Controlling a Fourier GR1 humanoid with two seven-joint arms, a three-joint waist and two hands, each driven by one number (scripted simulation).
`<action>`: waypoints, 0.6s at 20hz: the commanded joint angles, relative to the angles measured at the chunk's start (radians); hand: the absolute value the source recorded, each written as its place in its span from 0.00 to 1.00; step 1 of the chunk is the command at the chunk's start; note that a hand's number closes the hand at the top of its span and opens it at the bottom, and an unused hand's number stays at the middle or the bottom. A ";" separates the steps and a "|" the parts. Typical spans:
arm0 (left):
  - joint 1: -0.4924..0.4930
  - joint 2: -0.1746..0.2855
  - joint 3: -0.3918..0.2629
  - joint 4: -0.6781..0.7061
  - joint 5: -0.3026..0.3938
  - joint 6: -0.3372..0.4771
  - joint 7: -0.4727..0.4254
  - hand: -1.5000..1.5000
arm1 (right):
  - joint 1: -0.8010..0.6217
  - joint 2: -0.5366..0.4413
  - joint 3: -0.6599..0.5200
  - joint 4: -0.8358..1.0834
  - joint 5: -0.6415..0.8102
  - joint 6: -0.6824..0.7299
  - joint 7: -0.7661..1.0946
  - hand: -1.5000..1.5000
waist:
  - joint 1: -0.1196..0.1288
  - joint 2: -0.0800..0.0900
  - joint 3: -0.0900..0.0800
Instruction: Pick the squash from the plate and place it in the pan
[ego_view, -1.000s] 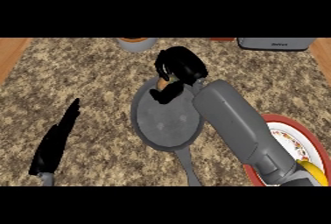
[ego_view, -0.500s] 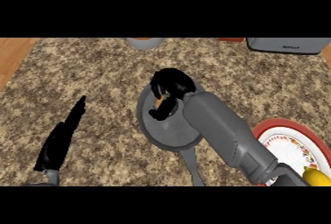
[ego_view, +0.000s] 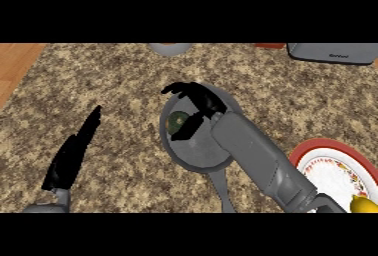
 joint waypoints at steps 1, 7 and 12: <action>-0.009 0.007 0.010 0.000 -0.008 0.006 -0.003 0.50 | 0.014 0.001 -0.033 0.010 -0.112 -0.121 -0.092 0.00 | -0.008 -0.001 0.000; 0.004 -0.011 0.002 0.015 -0.015 0.012 0.006 0.50 | -0.077 0.001 -0.174 0.074 -0.254 -0.236 -0.094 0.00 | -0.033 -0.005 0.000; 0.054 -0.020 0.022 -0.005 -0.004 0.026 -0.012 0.50 | -0.113 -0.074 -0.303 0.200 -0.279 -0.199 -0.154 0.00 | -0.063 -0.010 0.000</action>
